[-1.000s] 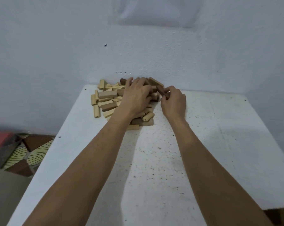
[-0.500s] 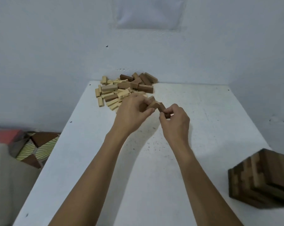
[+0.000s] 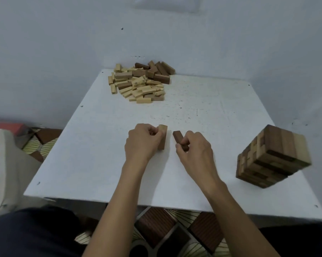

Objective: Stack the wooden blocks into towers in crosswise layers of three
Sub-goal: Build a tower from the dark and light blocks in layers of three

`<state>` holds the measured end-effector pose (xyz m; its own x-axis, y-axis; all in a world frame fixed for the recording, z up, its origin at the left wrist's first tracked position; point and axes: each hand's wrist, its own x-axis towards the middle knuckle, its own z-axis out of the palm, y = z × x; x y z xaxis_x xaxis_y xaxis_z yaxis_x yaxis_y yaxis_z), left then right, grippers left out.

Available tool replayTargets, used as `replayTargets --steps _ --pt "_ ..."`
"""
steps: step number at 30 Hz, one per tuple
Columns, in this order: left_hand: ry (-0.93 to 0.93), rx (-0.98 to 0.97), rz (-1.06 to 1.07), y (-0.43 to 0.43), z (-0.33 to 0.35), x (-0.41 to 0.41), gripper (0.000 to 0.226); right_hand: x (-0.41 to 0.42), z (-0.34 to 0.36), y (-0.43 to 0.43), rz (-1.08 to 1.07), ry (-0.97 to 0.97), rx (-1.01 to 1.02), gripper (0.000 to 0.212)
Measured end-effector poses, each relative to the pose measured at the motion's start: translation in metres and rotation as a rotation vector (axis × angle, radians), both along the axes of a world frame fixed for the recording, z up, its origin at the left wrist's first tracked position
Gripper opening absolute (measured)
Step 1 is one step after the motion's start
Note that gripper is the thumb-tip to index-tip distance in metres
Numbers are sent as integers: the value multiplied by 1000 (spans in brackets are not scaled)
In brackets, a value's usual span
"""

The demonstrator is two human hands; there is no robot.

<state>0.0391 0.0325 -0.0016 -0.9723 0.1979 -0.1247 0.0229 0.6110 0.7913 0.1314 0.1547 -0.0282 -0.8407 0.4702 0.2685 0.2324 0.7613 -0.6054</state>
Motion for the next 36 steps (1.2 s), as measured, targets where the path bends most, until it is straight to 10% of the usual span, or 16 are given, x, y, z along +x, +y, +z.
replayTargets --steps 36 --pt "495 -253 -251 -30 -33 21 23 0 -7 6 238 -49 184 25"
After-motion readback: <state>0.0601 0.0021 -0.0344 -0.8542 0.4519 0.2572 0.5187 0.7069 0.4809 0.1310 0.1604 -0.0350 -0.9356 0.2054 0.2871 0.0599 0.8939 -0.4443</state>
